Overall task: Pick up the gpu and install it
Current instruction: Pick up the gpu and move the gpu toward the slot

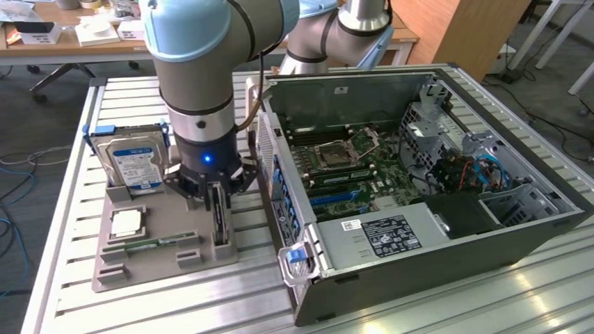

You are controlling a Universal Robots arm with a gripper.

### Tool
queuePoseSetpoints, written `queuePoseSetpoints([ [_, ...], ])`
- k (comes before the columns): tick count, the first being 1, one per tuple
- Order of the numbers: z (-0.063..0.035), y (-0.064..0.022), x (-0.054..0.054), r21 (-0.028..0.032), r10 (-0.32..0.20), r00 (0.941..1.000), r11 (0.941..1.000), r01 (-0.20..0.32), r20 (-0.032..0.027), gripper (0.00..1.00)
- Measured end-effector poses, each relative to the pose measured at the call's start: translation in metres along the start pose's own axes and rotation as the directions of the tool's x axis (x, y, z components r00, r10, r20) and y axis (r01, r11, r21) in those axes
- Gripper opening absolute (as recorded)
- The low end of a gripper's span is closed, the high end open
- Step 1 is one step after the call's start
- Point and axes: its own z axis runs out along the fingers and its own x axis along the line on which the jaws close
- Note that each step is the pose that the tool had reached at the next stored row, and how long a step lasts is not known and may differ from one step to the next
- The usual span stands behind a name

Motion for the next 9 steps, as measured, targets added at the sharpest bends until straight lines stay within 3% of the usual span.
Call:
queuePoseSetpoints([
  [9, 0.0000, -0.0007, 0.0002, 0.0000, 0.000, 1.0000, 1.0000, 0.000, 0.0000, 0.39],
])
